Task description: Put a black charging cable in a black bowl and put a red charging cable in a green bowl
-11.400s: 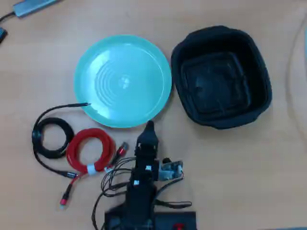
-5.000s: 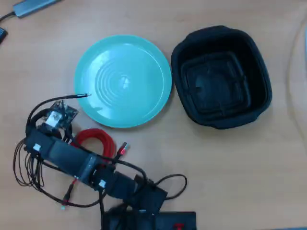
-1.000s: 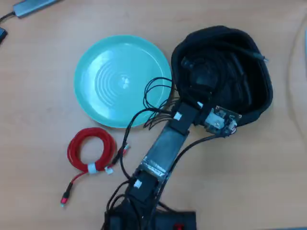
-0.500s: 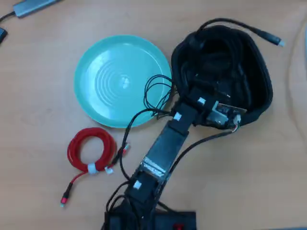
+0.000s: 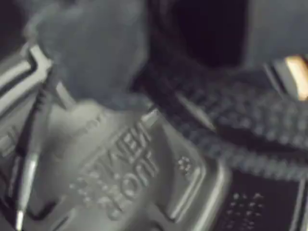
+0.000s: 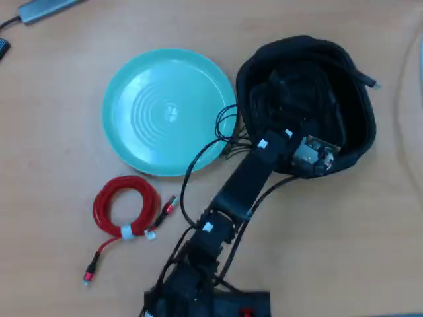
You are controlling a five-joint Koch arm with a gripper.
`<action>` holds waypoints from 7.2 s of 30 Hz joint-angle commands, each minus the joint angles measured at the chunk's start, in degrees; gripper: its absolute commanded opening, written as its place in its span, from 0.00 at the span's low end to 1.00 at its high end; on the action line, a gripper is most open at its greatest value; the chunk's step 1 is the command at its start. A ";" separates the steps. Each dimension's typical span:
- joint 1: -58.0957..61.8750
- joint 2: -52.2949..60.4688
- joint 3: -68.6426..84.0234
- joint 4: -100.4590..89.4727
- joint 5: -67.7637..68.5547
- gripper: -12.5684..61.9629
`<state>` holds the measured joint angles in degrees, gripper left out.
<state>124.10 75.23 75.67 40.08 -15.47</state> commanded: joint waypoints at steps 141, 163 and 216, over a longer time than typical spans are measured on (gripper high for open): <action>-89.38 -13.45 7.03 31.82 32.70 0.44; -84.11 11.34 3.34 51.15 29.62 0.08; -39.29 22.15 12.39 -4.39 15.82 0.08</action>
<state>84.81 94.92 90.97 42.45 -0.88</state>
